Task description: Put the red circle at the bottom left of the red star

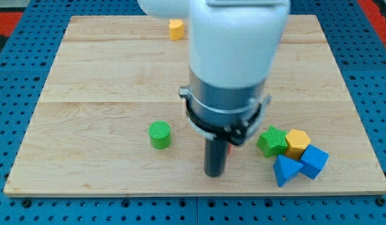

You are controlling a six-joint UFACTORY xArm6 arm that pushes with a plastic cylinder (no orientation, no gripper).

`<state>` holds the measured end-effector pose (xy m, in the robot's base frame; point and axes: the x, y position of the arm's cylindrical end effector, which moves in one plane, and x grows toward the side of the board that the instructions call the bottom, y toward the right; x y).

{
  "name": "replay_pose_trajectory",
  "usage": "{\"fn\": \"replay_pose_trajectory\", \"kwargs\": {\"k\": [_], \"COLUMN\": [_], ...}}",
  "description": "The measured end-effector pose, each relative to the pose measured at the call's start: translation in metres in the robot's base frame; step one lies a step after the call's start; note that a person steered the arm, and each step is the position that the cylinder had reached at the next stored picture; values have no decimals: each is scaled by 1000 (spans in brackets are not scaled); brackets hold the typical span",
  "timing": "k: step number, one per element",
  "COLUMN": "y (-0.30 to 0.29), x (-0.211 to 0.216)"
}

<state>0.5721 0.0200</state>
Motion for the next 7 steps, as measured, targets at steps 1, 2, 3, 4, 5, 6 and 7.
{"fn": "replay_pose_trajectory", "kwargs": {"k": [1,2,3,4,5,6,7], "y": [-14,7,24,61,45,43,-16], "x": [-41,-29,8,-36,-70,-49,-45]}}
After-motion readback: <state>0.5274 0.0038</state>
